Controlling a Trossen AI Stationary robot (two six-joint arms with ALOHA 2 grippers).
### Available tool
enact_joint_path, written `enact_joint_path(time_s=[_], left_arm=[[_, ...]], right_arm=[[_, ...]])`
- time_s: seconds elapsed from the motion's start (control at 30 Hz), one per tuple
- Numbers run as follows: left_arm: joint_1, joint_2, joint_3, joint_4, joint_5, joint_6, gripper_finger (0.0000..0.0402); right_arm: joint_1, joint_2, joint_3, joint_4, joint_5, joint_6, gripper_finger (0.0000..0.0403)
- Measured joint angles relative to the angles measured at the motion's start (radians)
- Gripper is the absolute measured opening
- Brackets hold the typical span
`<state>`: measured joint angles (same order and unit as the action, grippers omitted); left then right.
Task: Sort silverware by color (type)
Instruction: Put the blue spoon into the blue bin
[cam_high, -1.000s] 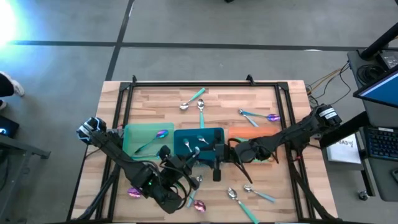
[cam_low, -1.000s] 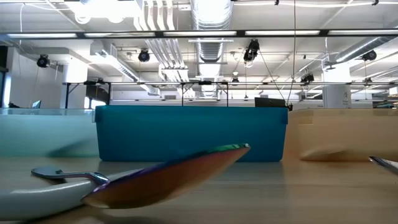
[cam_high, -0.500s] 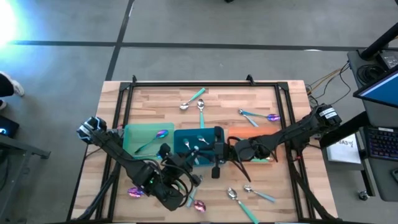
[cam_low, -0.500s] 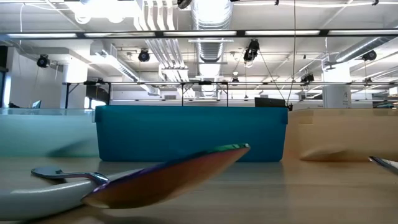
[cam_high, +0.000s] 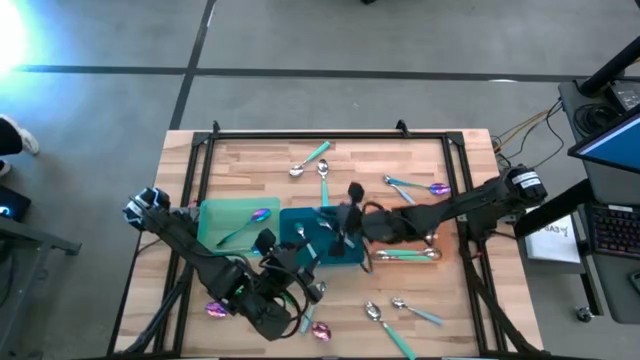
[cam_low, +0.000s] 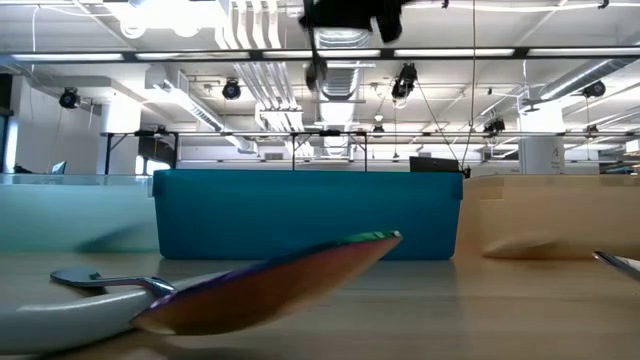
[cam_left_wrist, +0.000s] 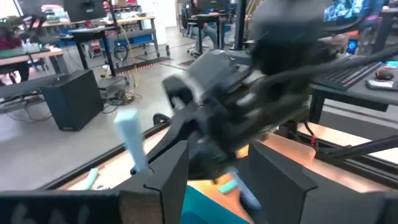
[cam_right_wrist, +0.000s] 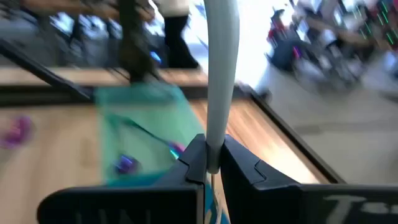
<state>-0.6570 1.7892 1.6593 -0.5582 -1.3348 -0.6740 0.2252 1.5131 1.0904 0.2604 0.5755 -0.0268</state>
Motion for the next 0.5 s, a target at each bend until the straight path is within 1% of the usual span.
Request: enact_joint_path(time_s=[0.2, 0.3, 0.37, 0.47, 0.5], left_arm=[[-0.016, -0.001, 0.033, -0.046, 0.132, 0.022, 0.0148], [-0.023, -0.001, 0.023, -0.060, 0.184, 0.015, 0.0143], [-0.026, -0.001, 0.021, -0.074, 0.223, -0.001, 0.0139], [-0.034, -0.001, 0.022, -0.092, 0.283, -0.035, 0.0134], [-0.037, -0.001, 0.022, -0.094, 0.300, -0.042, 0.0133]], right_arm=[[-0.090, 0.026, 0.000, -0.268, -0.005, 0.168, 0.0015], [-0.112, 0.074, -0.001, -0.338, -0.028, 0.204, 0.0015], [-0.123, 0.112, -0.001, -0.346, -0.074, 0.221, 0.0015], [-0.125, 0.178, 0.000, -0.350, -0.184, 0.253, 0.0015], [-0.123, 0.201, 0.000, -0.351, -0.199, 0.260, 0.0015]])
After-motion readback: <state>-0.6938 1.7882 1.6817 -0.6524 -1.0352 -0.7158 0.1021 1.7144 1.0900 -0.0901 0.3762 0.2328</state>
